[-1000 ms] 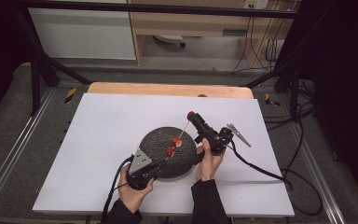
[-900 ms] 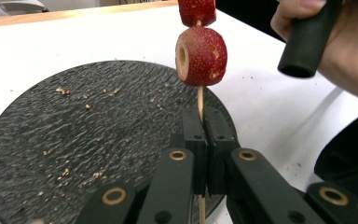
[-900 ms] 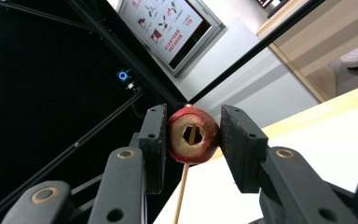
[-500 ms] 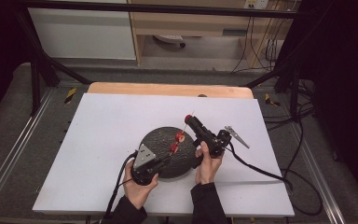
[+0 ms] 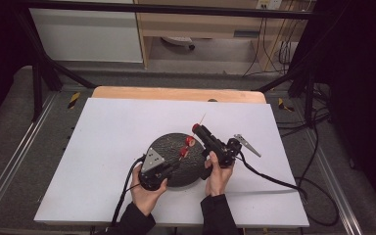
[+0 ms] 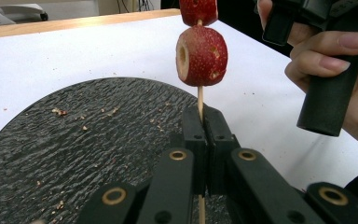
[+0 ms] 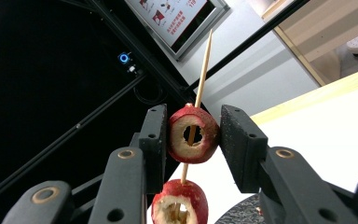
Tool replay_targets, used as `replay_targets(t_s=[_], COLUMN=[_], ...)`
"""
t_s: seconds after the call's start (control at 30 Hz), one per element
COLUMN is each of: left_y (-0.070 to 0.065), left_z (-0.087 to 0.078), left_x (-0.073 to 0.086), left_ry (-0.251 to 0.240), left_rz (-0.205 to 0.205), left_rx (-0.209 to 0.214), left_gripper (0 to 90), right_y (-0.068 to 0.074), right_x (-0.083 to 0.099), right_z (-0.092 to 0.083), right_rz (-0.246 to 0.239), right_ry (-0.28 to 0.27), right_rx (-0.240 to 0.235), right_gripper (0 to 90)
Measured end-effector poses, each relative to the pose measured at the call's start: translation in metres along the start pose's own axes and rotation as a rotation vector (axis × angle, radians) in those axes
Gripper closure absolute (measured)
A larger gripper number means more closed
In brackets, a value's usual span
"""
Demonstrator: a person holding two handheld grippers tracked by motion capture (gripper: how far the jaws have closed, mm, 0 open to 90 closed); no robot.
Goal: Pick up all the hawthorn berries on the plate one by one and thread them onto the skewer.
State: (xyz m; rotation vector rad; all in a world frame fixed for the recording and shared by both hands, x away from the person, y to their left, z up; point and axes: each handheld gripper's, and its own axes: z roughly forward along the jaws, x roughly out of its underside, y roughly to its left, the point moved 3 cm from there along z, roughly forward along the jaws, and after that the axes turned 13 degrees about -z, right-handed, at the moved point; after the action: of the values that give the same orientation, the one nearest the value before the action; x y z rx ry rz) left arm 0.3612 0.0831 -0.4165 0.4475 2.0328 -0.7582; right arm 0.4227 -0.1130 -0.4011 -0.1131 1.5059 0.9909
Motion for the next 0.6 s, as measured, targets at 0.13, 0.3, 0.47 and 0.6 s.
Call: replay_targets(t_s=[0.13, 0.3, 0.47, 0.6], left_y=[0.001, 0.003, 0.008, 0.013], left_z=[0.001, 0.002, -0.001, -0.005], left_x=[0.000, 0.002, 0.003, 0.004], left_ry=[0.002, 0.014, 0.024, 0.037], left_rz=[-0.003, -0.004, -0.006, 0.003], left_rx=[0.003, 0.007, 0.010, 0.002], left_gripper=[88.4, 88.4, 88.4, 88.5], right_y=[0.000, -0.001, -0.003, -0.004], right_x=[0.001, 0.002, -0.003, -0.008], right_z=[0.000, 0.000, -0.002, -0.005], right_rz=[-0.007, -0.027, -0.077, -0.135], right_ry=[0.010, 0.044, 0.099, 0.145], right_rx=[-0.001, 0.008, 0.007, 0.002], right_gripper=[63.2, 62.4, 53.6, 43.5])
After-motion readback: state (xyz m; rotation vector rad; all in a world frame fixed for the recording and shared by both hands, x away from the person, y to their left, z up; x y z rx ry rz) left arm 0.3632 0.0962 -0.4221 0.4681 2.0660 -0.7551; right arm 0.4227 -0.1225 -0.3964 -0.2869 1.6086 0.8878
